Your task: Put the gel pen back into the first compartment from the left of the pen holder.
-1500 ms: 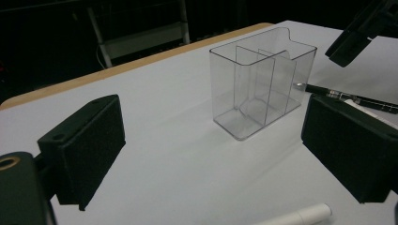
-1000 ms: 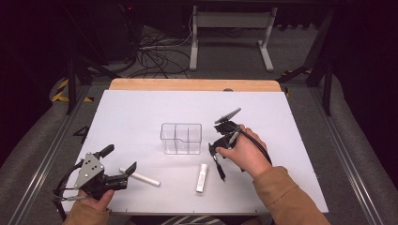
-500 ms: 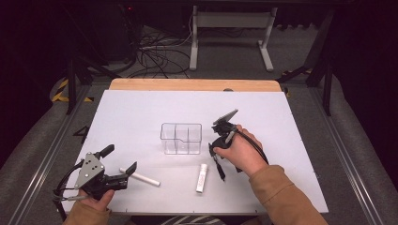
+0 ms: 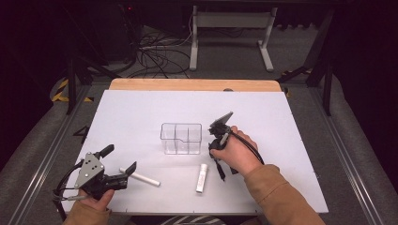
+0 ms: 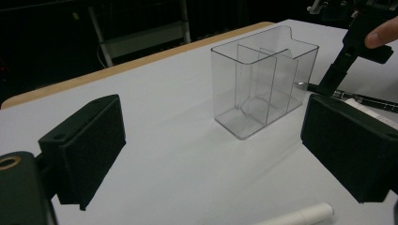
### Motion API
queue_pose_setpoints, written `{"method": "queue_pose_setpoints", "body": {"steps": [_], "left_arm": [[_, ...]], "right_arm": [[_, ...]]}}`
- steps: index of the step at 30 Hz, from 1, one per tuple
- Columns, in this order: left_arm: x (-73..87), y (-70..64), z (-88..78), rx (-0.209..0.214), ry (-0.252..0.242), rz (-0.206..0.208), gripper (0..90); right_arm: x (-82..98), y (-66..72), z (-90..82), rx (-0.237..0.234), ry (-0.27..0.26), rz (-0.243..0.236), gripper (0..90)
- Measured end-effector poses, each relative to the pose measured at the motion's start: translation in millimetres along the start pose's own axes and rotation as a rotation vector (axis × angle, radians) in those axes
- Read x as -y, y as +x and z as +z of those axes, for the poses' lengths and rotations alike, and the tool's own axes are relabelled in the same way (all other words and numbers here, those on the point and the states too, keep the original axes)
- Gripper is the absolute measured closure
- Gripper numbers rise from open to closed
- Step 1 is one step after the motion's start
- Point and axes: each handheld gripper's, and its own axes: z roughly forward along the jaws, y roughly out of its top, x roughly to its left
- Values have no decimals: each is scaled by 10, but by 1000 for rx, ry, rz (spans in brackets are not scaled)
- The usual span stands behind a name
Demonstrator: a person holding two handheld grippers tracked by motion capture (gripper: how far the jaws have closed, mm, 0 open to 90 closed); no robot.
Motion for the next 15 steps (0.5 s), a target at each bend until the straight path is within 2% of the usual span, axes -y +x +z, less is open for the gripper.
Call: {"method": "queue_pose_setpoints", "body": {"steps": [9,15], "left_arm": [[0,-3,1,3,1,2,75],[1,-2,0,1,-1,-1,75]], "right_arm": [[19,43,1,37,-10,9,796],[15,34,1,29,-7,6,799]]}}
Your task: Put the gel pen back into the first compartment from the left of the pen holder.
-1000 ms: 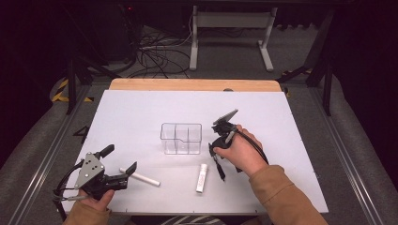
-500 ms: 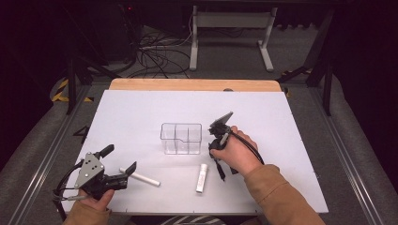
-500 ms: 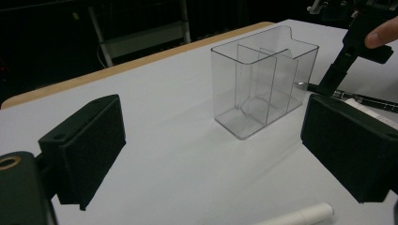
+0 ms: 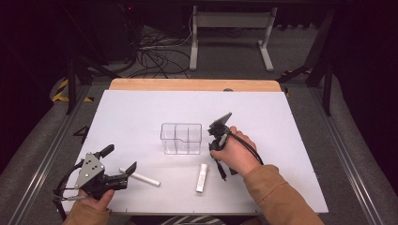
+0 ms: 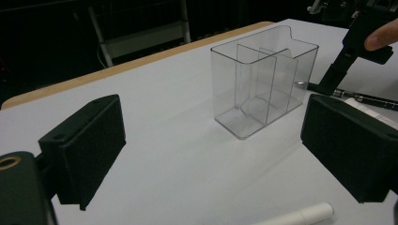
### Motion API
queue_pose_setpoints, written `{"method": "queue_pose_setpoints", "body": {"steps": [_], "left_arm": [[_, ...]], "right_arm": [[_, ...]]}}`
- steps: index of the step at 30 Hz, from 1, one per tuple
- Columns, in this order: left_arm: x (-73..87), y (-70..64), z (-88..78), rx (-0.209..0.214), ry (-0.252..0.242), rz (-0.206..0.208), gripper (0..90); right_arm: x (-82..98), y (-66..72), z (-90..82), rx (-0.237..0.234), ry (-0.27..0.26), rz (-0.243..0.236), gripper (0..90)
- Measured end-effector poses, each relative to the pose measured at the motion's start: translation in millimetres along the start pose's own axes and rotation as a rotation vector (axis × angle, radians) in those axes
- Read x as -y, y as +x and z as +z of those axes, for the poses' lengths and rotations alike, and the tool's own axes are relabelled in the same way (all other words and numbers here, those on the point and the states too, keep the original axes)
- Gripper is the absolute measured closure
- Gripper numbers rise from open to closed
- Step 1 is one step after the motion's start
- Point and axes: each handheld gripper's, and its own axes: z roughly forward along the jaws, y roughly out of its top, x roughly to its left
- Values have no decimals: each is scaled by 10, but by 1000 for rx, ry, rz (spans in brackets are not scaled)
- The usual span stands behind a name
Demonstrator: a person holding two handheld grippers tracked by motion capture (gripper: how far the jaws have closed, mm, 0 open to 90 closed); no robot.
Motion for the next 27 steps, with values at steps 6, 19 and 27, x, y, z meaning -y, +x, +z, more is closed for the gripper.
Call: {"method": "queue_pose_setpoints", "body": {"steps": [6,19,27], "left_arm": [[0,-1,-6,-1,2,-3,75],[-5,-8,3,1,4,-1,76],[-5,-8,-1,1,3,0,75]], "right_arm": [[1,-5,-13,-1,-5,-3,801],[64,-54,-260,-61,-88,-18,801],[96,-63,-345,-69,-127,-37,801]]}}
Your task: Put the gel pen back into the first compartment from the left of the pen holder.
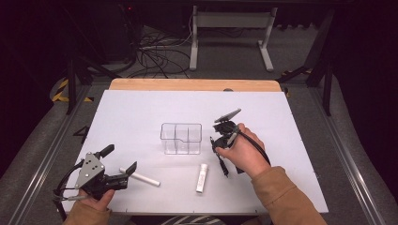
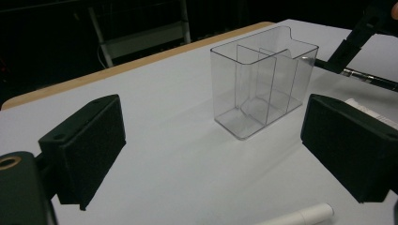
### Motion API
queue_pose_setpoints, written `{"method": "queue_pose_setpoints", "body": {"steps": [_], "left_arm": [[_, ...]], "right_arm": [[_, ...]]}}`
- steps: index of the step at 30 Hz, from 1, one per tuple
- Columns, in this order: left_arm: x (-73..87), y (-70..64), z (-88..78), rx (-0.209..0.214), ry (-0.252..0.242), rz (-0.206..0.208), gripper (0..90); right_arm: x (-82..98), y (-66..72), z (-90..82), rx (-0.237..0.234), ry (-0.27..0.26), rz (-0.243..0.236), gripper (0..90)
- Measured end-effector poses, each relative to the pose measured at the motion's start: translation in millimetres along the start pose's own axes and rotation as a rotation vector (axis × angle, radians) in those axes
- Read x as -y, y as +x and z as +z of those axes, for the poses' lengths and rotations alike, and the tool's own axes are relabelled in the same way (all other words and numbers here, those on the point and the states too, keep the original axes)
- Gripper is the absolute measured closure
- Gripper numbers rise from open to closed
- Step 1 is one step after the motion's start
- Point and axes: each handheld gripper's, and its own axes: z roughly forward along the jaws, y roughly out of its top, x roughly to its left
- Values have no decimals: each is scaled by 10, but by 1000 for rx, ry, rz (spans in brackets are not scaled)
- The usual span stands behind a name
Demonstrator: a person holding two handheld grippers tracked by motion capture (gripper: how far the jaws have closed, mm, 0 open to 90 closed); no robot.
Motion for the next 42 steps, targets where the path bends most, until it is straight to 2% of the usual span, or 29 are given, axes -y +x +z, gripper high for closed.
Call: {"method": "queue_pose_setpoints", "body": {"steps": [9,14,19,22,30,34,42], "left_arm": [[0,-2,3,0,1,0,76],[0,-2,3,0,0,-1,76],[0,-2,6,4,5,1,76],[0,-7,10,3,4,-4,76],[0,-10,13,4,4,-5,76],[0,-10,13,4,4,-5,76],[0,-8,11,3,3,-4,76]], "right_arm": [[10,-1,-61,2,-15,-13,801],[14,-16,-173,-8,-79,-54,801],[30,-47,-293,-45,-144,-77,801],[36,-74,-361,-64,-203,-130,800],[63,-90,-536,-143,-303,-222,801],[73,-77,-610,-176,-368,-303,801],[73,-70,-684,-281,-484,-432,800]]}}
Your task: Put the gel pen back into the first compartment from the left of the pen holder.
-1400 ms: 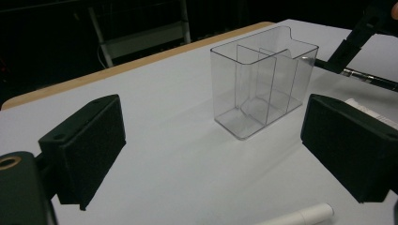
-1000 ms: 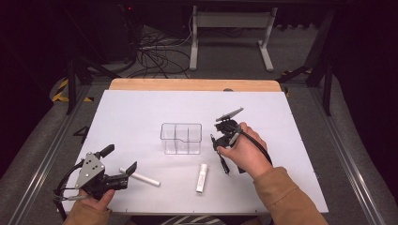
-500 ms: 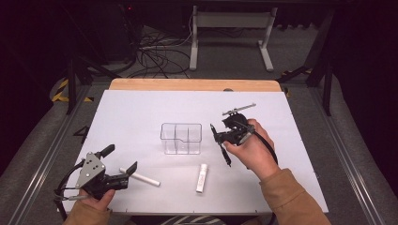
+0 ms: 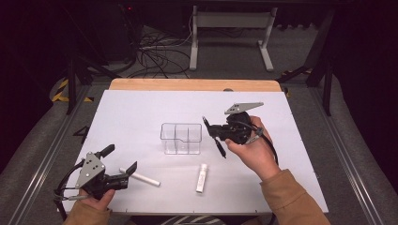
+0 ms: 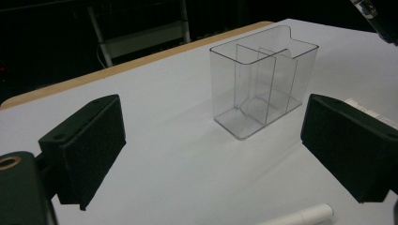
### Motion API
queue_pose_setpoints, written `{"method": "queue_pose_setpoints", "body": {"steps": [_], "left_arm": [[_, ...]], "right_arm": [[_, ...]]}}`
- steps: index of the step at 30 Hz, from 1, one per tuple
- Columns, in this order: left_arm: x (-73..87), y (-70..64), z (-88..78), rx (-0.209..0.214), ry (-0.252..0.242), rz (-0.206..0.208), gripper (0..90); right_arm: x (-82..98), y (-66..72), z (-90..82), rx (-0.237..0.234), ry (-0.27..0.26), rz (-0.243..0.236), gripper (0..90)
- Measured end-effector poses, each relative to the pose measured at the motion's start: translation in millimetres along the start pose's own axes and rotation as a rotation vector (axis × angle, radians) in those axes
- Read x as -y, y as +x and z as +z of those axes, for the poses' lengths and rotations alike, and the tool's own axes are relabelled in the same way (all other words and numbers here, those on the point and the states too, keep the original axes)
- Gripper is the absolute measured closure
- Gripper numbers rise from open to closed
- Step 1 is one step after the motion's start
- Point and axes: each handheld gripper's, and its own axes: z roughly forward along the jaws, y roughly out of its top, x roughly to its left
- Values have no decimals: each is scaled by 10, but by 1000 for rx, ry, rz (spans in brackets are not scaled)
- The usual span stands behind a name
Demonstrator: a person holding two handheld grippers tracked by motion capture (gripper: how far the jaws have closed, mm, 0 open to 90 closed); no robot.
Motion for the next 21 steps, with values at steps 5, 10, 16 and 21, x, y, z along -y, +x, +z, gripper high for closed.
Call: {"method": "queue_pose_setpoints", "body": {"steps": [5,10,16,21], "left_arm": [[0,2,-1,0,0,0,76],[-1,0,-3,-2,1,3,76],[0,0,-2,-2,0,2,76],[1,1,-2,-3,-1,2,76]], "right_arm": [[-23,22,-18,-50,-64,-45,800],[-51,93,1,-101,-121,-126,800],[-88,120,-3,-152,-216,-164,800],[-98,145,28,-196,-287,-162,800]]}}
